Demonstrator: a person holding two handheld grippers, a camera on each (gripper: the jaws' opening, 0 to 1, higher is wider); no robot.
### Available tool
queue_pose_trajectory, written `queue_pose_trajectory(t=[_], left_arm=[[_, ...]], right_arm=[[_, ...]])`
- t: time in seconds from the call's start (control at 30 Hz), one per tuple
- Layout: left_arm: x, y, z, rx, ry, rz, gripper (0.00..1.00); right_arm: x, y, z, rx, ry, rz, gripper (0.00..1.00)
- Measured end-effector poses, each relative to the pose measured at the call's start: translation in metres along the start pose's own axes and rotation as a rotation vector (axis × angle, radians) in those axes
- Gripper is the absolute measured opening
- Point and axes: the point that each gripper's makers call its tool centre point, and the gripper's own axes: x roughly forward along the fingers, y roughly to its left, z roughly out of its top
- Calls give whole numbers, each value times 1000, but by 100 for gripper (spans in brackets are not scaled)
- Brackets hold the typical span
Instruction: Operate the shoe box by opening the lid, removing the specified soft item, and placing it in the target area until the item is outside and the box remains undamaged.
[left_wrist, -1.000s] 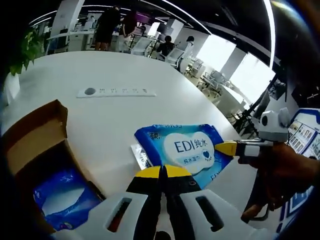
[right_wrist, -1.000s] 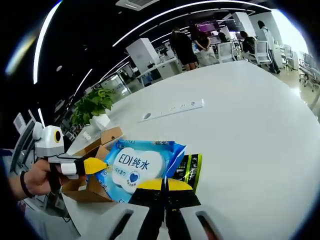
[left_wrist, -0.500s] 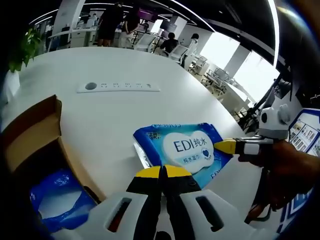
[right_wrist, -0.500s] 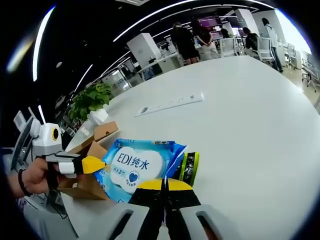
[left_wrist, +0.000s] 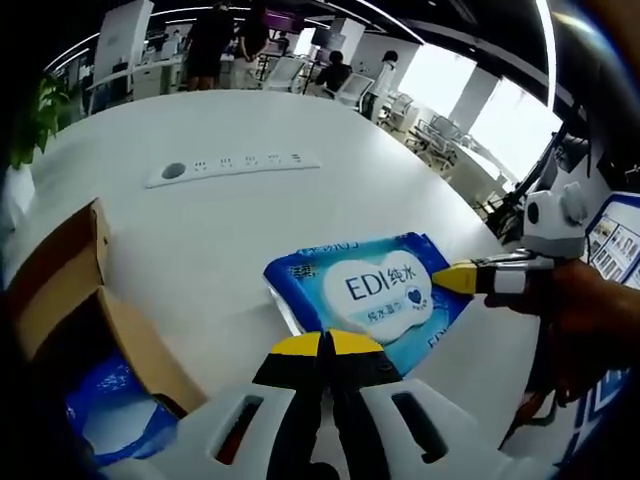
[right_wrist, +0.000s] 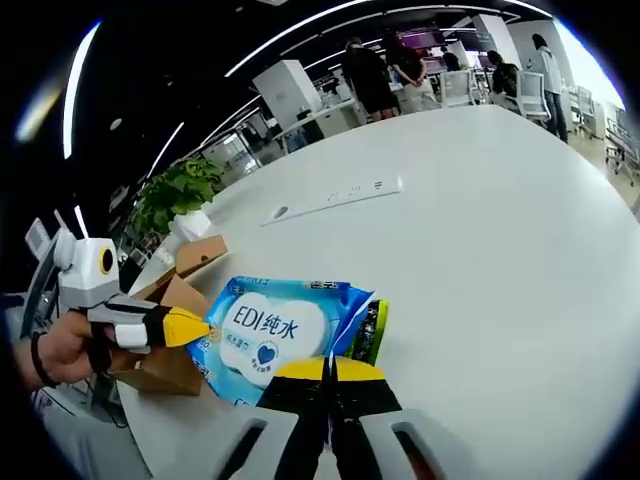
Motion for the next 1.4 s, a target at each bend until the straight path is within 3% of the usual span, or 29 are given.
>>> queue_pose_trajectory(t=[0.4, 0.87, 1.4], left_arm=[[6, 1, -7, 54, 64, 35, 0], [7, 5, -12, 45, 108, 49, 0], [5, 3, -12, 9, 115, 39, 2]], right_arm=[[10, -5, -6, 3, 25, -5, 0], [14, -7, -8, 6, 33, -19, 0], [15, -11, -7, 11, 29, -52, 0]])
